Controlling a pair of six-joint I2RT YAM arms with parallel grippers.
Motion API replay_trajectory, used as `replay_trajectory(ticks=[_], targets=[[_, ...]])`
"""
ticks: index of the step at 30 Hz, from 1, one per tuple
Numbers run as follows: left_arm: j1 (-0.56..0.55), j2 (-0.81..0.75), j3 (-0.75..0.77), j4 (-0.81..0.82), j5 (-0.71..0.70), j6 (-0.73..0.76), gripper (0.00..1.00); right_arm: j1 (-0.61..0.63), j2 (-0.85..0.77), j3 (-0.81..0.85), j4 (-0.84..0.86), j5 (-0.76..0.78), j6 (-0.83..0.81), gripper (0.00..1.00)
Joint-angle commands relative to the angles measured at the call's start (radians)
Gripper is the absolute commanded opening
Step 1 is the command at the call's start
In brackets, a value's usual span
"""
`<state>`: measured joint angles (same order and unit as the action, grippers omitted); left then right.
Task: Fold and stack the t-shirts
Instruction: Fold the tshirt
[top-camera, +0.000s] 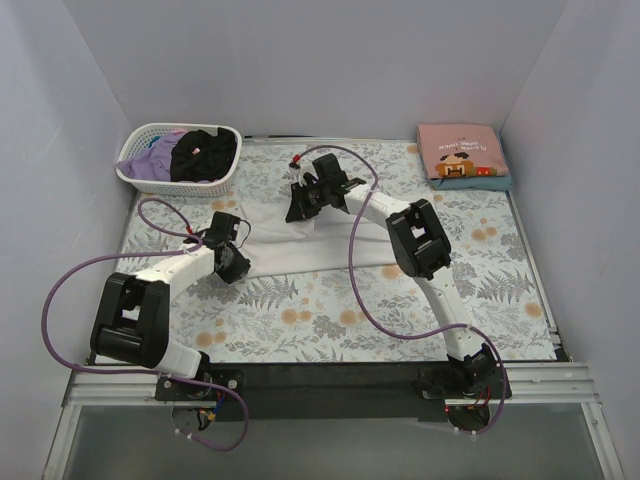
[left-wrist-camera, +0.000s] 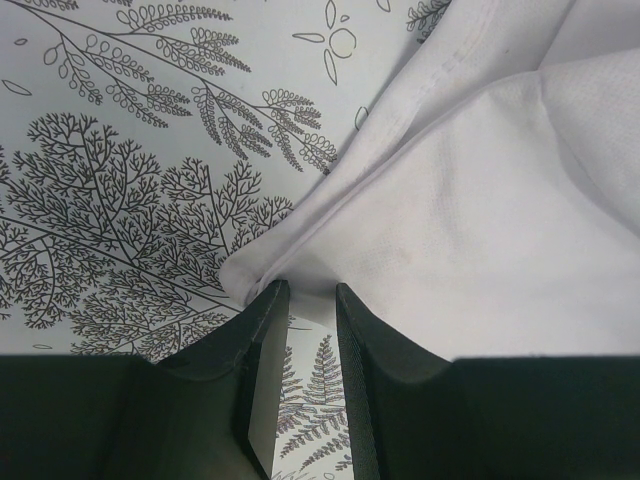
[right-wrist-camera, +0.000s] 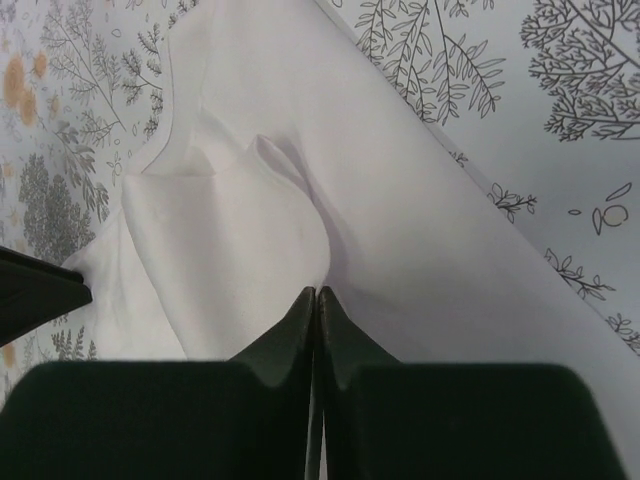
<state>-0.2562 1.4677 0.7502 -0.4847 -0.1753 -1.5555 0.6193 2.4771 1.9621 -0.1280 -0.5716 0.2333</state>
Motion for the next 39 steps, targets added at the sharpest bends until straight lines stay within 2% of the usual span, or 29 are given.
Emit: replay_trajectory(ticks=[1,12,16,17,18,20,24,27,29,32,37,39], targets=[[0.003,0.045,-0.041,-0.057,0.016,0.008,0.25,-0.004,-0.015,0.064,0.018,-0.022,0.001,0.06],[0.003,0.051,-0.043,-0.064,0.016,0.006,0.25,-0.03,-0.075,0.003,0.067,0.042,-0.005,0.04],[0.003,0.051,-0.041,-0.071,0.014,0.006,0.25,-0.044,-0.121,-0.1,0.152,0.075,0.029,0.06],[0.003,0.051,-0.041,-0.071,0.016,0.005,0.25,-0.044,-0.127,-0.124,0.168,0.075,0.038,0.08],[0.003,0.052,-0.041,-0.071,0.016,0.005,0.25,-0.047,-0.132,-0.123,0.177,0.073,0.038,0.14],[0.003,0.056,-0.04,-0.074,0.013,0.005,0.25,-0.049,-0.132,-0.118,0.174,0.062,0.04,0.17],[0.002,0.048,-0.041,-0.074,0.013,0.005,0.27,-0.053,-0.174,-0.108,0.148,0.062,0.031,0.43],[0.002,0.033,-0.031,-0.078,0.005,0.008,0.31,-0.075,-0.255,-0.129,0.102,0.102,0.011,0.48],[0.003,0.022,-0.014,-0.086,0.002,0.012,0.37,-0.104,-0.322,-0.222,0.093,0.148,-0.002,0.49],[0.003,-0.02,0.012,-0.109,0.013,0.012,0.45,-0.166,-0.507,-0.406,0.083,0.219,-0.02,0.5],[0.002,-0.11,0.055,-0.121,0.049,0.009,0.49,-0.294,-0.726,-0.731,0.083,0.248,0.0,0.47],[0.002,-0.122,0.072,-0.12,0.078,0.017,0.49,-0.343,-0.835,-0.885,0.085,0.317,0.02,0.48]])
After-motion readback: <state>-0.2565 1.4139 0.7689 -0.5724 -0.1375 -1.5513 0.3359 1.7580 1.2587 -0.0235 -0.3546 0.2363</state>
